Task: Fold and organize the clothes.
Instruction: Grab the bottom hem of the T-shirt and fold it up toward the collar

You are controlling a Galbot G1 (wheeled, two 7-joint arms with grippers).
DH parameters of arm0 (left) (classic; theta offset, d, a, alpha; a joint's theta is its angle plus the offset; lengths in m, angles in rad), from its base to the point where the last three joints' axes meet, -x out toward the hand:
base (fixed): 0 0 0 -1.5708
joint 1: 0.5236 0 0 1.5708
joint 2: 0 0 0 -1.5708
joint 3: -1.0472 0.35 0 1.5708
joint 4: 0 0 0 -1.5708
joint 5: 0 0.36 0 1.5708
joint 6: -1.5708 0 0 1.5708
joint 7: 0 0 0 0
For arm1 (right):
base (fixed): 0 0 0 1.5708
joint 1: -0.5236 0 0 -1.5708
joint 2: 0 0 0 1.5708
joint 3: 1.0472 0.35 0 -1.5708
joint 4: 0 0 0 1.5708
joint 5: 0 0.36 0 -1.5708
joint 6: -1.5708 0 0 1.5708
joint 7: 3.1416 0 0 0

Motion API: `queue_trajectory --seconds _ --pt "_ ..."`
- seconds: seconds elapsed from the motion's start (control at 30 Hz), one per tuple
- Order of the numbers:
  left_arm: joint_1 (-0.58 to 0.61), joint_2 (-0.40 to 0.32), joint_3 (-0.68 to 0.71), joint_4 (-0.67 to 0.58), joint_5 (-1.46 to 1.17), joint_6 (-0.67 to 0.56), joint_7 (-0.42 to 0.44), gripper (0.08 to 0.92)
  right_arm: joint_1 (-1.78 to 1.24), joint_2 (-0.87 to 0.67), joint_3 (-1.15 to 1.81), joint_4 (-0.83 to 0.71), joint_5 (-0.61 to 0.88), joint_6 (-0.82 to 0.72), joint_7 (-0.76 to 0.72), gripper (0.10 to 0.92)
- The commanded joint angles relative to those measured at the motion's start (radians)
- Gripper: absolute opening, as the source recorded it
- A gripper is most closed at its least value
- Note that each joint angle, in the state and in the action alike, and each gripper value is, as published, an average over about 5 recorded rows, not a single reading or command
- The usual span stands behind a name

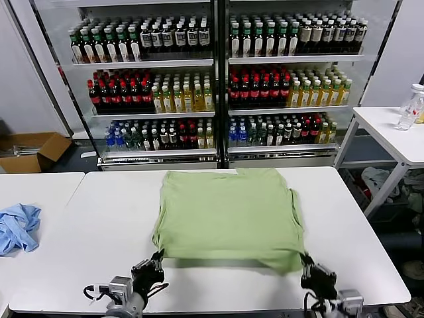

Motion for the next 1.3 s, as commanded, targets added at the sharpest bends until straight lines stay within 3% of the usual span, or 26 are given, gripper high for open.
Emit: queue_trajectory --seconds 0.03,0.43,0.63,0.97,1.3 --pt "-0.271 0.118 0.07 0.153 -0.081 -0.012 0.006 0.086 0.396 -0.057 -0.173 -0.23 0.037 -0.002 0.002 0.106" --pt "-0.468 0.1 0.2 0.365 -0.007 -0.02 -0.008 0.086 0.571 -0.045 -0.275 -0.382 -0.043 -0.079 -0.035 0.108" --pt "-0.411 0.067 0.192 0.327 0.063 -0.04 -0.02 0.102 0.468 -0.018 -0.248 -0.332 -0.076 -0.081 -0.059 0.224" --pt "-0.261 0.039 0.086 0.315 0.047 -0.074 -0.085 0.368 0.202 -0.033 -0.037 -0.193 -0.086 -0.053 -0.048 0.518" --pt "-0.385 0.04 0.124 0.463 -0.009 -0.049 -0.09 0.663 0.264 -0.016 -0.041 -0.324 0.063 -0.181 -0.013 0.79"
